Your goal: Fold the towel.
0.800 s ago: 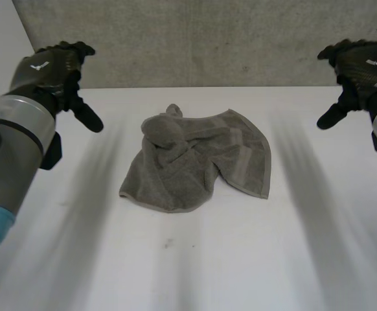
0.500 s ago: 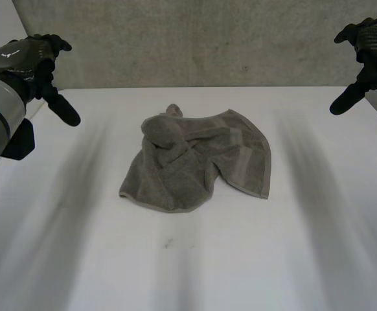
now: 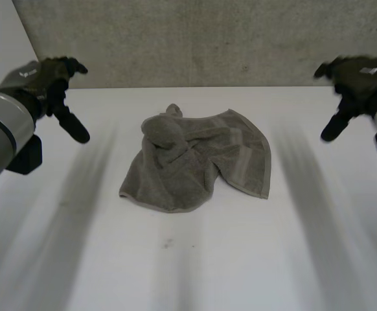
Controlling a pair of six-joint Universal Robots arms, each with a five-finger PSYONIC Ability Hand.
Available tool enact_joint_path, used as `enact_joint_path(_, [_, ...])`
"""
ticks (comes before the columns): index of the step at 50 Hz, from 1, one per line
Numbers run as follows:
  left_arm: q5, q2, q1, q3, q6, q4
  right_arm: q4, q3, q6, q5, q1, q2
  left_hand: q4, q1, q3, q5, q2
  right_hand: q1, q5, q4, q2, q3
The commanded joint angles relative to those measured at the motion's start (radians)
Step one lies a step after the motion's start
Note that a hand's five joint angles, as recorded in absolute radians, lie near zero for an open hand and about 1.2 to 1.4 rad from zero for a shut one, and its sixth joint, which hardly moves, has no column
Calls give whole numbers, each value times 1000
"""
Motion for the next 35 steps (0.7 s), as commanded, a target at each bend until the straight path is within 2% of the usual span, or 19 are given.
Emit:
enact_joint_path(1, [28, -35, 16, -111, 8, 86, 44, -19, -14, -30, 103, 136, 28, 24, 29, 26, 28, -38, -77, -62, -65, -78])
enact_joint_path(3, [49, -61, 25, -145, 10, 130, 42, -29, 8, -33, 117, 173, 28, 24, 29, 26, 28, -38, -77, -62, -65, -78])
enact_joint_path(6, [95, -107, 41, -203, 10, 210, 26, -77, 131, -39, 137, 300, 25, 22, 26, 23, 25, -38, -77, -62, -65, -78])
enact_joint_path(8, [137, -164, 47, -243, 11, 283, 12, -88, 170, -41, 149, 335, 25, 22, 26, 23, 25, -38, -77, -62, -65, -78])
enact_joint_path(11, [159, -225, 48, -264, 11, 340, -39, -105, 236, -50, 178, 409, 25, 22, 26, 23, 25, -38, -77, -62, -65, -78])
enact_joint_path(17, [161, -318, 48, -270, 19, 398, -133, -125, 265, -49, 195, 500, 28, 24, 29, 26, 28, -38, -77, -62, -65, -78])
enact_joint_path(19, [162, -367, 48, -269, 42, 430, -203, -144, 270, -41, 214, 552, 25, 22, 26, 23, 25, -38, -77, -62, -65, -78])
enact_joint_path(26, [162, -411, 48, -277, 106, 493, -287, -200, 270, -36, 237, 648, 25, 22, 26, 23, 25, 43, 3, 19, 15, 3])
enact_joint_path(33, [164, -411, 48, -297, 114, 512, -330, -308, 258, -12, 251, 754, 25, 22, 26, 23, 25, 301, 262, 277, 274, 262])
enact_joint_path(35, [164, -410, 47, -300, 114, 512, -330, -360, 258, -9, 251, 791, 25, 22, 26, 23, 25, 584, 545, 561, 557, 545])
